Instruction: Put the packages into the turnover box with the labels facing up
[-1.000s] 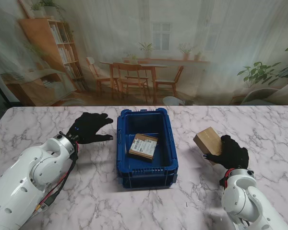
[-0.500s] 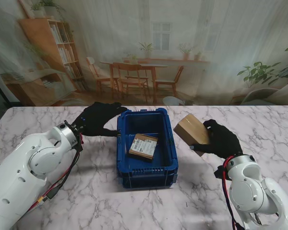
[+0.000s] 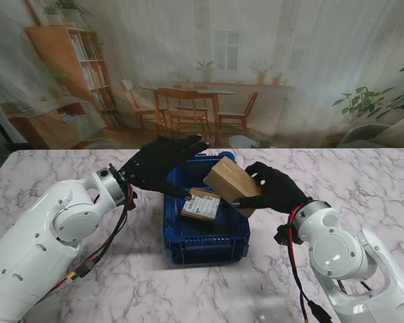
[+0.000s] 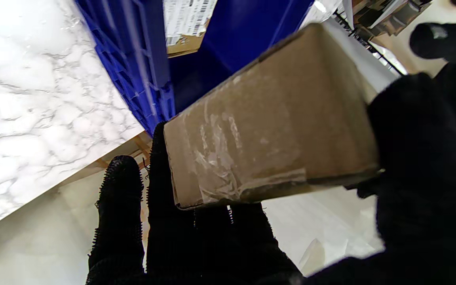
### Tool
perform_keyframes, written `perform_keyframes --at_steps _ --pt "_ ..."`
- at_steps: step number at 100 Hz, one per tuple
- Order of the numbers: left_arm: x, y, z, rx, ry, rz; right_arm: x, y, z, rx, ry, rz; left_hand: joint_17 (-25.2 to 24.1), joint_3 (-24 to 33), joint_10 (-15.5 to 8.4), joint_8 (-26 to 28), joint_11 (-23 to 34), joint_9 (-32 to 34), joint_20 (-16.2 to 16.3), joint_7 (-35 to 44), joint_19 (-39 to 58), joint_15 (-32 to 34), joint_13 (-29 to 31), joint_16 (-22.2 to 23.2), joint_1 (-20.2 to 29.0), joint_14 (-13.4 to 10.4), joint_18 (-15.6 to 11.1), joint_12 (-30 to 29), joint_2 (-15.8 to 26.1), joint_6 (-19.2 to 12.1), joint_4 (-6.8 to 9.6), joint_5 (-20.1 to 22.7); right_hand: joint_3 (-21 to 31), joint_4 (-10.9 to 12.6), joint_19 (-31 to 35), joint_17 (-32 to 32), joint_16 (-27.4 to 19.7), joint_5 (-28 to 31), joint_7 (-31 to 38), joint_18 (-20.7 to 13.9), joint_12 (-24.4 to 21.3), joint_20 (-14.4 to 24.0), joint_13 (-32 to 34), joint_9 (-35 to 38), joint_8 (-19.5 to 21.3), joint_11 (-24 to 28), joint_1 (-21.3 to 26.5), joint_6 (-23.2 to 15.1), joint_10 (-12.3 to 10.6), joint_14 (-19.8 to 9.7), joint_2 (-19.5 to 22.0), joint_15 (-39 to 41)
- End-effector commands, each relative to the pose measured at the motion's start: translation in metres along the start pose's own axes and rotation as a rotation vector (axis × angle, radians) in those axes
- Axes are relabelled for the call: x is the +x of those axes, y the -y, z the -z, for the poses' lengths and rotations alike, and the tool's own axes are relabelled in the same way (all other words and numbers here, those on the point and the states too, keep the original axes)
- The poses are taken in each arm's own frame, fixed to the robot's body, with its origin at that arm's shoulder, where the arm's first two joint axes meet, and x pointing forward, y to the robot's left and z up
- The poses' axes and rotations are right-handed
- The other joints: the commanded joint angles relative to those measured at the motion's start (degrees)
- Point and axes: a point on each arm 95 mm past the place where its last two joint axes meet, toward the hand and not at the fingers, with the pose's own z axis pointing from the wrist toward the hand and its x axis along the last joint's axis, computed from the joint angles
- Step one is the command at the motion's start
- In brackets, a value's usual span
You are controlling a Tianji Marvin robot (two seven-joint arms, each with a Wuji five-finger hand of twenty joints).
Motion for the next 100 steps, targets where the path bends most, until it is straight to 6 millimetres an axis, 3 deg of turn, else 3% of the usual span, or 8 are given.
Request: perform_keyframes --at_steps 1,13,28,65,90,100 --pt "0.009 0.006 -0.009 -0.003 -0.031 -0.005 0.008 0.001 -0.003 0.004 -0.022 0.006 -0.8 0.9 -1.1 -0.6 -0.8 -3.2 -0.9 -0.9 -1.0 -1.9 -1.6 -0.9 -1.5 -1.6 -1.6 -1.2 -1.9 -0.9 -0.83 -2.2 16.7 2.8 0.6 0.0 1.0 7.4 25.1 0.6 3.7 0.7 2.1 10.1 2.0 9.2 21.4 -12.1 -2.3 0.1 10.2 3.3" --pt "0.012 0.006 -0.015 -0.015 -0.050 0.003 0.014 0.005 -0.009 0.029 -0.040 -0.001 -0.5 1.0 -1.7 -0.2 -0.4 -2.8 -0.8 0.0 -0.8 -1.7 -1.2 -1.1 -1.2 -2.1 -2.2 -1.3 -2.4 -0.9 -0.88 -1.3 17.1 2.7 0.6 0.0 1.0 7.7 24.9 0.6 3.6 0.7 2.2 10.4 2.1 9.0 21.5 -12.4 -2.3 0.1 10.1 3.2" --pt "0.011 0.003 -0.022 -0.045 -0.070 0.019 0.017 0.009 -0.019 0.044 -0.049 0.001 -0.1 2.5 -3.6 7.0 0.7 -2.3 -0.8 5.2 -0.2 -1.3 -0.8 -1.5 0.3 -3.3 -3.9 -1.1 -2.9 0.5 -0.06 -1.5 17.5 2.6 0.6 0.0 1.0 7.9 24.8 0.6 3.7 0.7 2.4 10.5 2.1 8.8 21.6 -12.5 -2.3 0.1 9.8 3.1" --pt "0.007 -0.004 -0.028 -0.132 -0.086 -0.025 0.018 0.015 -0.030 0.068 -0.043 -0.026 -0.1 7.1 -4.8 7.8 -0.7 -3.3 -0.7 3.6 0.3 -1.0 -1.4 -1.1 5.1 -4.1 -5.2 -0.7 -2.0 -0.8 2.20 -2.2 18.8 2.5 0.7 0.4 1.3 8.7 24.6 0.7 4.0 0.7 3.0 11.4 2.4 8.5 21.7 -12.7 -2.3 0.1 9.4 3.2" --pt "0.003 -0.008 -0.032 -0.148 -0.066 -0.047 0.021 0.015 -0.028 0.081 -0.048 -0.047 0.2 9.6 -5.1 7.4 -0.1 -2.5 -0.5 3.1 1.2 -0.4 -1.2 -0.7 9.6 -4.5 -5.6 0.1 -0.4 -1.9 2.83 -0.5 19.2 2.3 0.7 0.9 1.5 8.9 24.4 1.2 4.3 0.7 3.4 11.7 2.6 8.2 21.7 -12.7 -2.3 0.2 9.3 3.4" --pt "0.003 -0.009 -0.033 -0.130 -0.058 -0.052 0.021 0.016 -0.027 0.086 -0.047 -0.055 0.5 9.3 -5.4 10.6 2.9 -1.8 -0.2 7.0 2.6 0.5 -0.5 -0.1 11.8 -4.8 -5.9 2.6 1.0 -3.0 2.25 0.7 19.3 2.3 0.8 1.2 1.5 9.1 24.2 1.4 4.4 0.7 3.7 11.9 2.6 8.1 21.8 -12.4 -2.2 0.4 9.4 3.4"
